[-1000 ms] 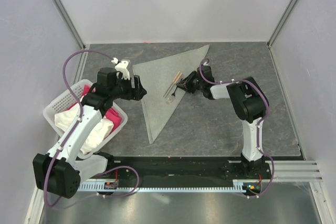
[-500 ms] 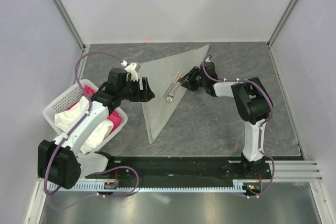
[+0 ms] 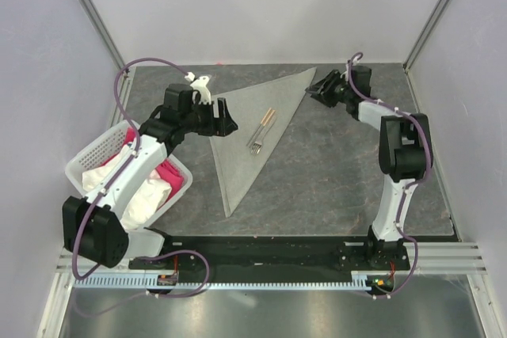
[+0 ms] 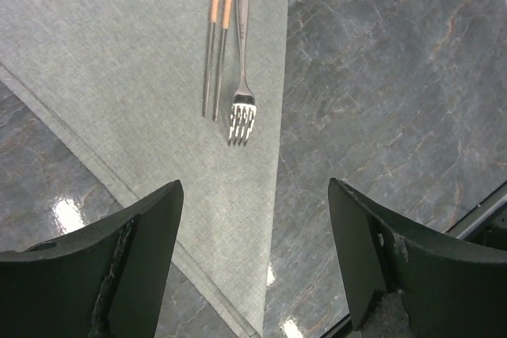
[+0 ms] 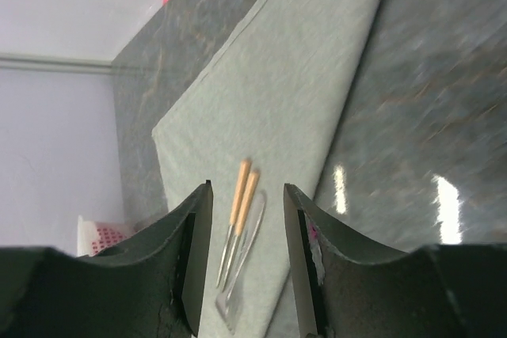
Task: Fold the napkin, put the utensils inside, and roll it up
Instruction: Place the utensil onto the napkin, then fold the napkin
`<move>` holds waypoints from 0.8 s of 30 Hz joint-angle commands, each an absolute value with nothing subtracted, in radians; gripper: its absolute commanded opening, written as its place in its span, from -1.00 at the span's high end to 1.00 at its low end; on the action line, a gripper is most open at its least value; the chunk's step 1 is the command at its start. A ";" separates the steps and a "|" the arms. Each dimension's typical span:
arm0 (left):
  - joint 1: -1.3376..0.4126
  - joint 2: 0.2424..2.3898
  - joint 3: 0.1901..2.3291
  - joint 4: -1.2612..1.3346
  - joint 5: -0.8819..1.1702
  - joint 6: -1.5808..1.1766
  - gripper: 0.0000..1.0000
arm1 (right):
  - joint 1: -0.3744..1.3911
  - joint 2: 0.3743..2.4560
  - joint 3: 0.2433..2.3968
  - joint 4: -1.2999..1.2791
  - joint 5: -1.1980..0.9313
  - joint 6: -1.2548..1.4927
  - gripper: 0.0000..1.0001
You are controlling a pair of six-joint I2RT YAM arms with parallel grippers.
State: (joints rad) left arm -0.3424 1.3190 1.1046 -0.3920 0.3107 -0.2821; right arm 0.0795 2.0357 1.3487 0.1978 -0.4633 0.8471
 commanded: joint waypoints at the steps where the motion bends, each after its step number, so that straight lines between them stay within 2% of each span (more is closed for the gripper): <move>1: -0.334 1.348 1.152 -0.413 0.268 -0.209 -0.64 | 0.034 2.170 1.498 0.167 -0.547 0.769 0.04; 11: -0.324 1.385 1.149 -0.416 0.227 -0.146 -0.64 | 0.005 2.485 1.825 0.166 -0.571 0.811 0.04; 24: -0.293 1.401 1.163 -0.420 0.229 -0.127 -0.64 | 0.003 2.717 2.135 0.095 -0.473 0.861 0.04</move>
